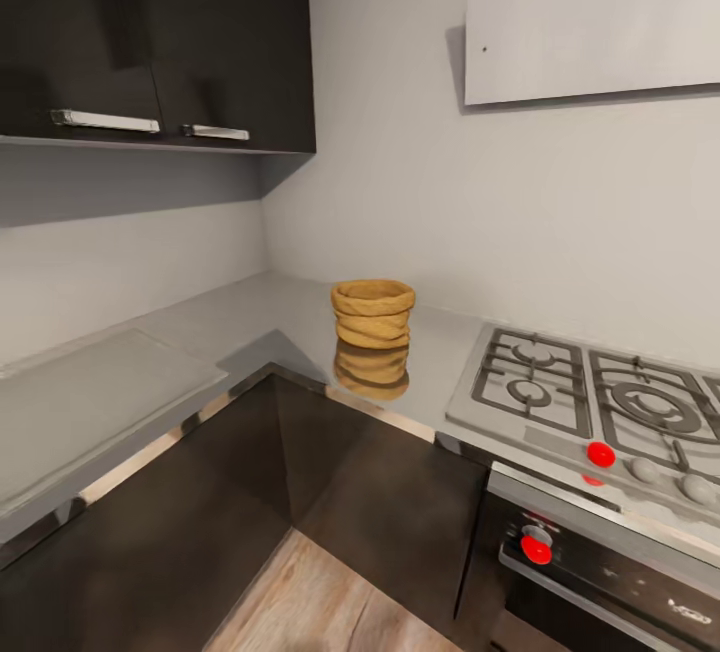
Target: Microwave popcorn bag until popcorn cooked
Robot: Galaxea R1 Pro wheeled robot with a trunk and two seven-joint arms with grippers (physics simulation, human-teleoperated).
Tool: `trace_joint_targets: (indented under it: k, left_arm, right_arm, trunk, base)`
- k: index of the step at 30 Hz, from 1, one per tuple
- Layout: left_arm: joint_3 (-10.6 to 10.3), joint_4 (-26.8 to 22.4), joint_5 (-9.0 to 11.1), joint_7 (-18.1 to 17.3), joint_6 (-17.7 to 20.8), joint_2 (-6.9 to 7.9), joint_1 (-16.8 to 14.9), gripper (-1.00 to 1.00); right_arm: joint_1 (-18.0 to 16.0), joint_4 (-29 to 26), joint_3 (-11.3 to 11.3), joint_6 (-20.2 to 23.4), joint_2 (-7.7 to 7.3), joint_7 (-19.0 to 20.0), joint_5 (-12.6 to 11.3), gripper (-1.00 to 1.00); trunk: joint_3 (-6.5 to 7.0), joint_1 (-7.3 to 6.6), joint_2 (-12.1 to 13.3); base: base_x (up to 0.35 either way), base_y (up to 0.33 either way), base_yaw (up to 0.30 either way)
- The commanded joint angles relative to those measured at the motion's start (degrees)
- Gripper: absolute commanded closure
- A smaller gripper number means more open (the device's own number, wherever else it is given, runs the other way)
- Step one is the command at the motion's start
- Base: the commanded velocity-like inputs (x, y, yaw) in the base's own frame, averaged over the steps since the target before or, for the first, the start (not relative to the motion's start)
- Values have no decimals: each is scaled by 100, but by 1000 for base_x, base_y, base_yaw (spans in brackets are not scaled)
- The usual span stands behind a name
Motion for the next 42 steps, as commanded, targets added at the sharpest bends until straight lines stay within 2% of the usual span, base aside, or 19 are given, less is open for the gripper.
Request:
trace_joint_targets:
  k: [1,9,18,42]
  left_arm:
    - [3,-2,34,-1,-12,-2,-1,-100]
    - [2,4,41,-1,-12,6,-1,-100]
    - [-4,5,43,-1,-12,14,-2,-100]
    - [-5,-1,34,-1,-21,-10,0,-100]
  right_arm:
    - [-9,13,-36,-15,-3,10,55,-100]
    - [-10,13,-36,-41,6,6,55,-100]
    - [-7,13,-36,-19,23,8,55,-100]
    - [-7,13,-36,-24,-2,4,55,-100]
  trunk:
    - [-5,0,-3]
    - [-5,0,-3]
    - [22,0,-3]
    - [101,0,-3]
  base:
    - [0,324,0]
    - [0,324,0]
    - [0,302,-203]
    - [0,9,-224]
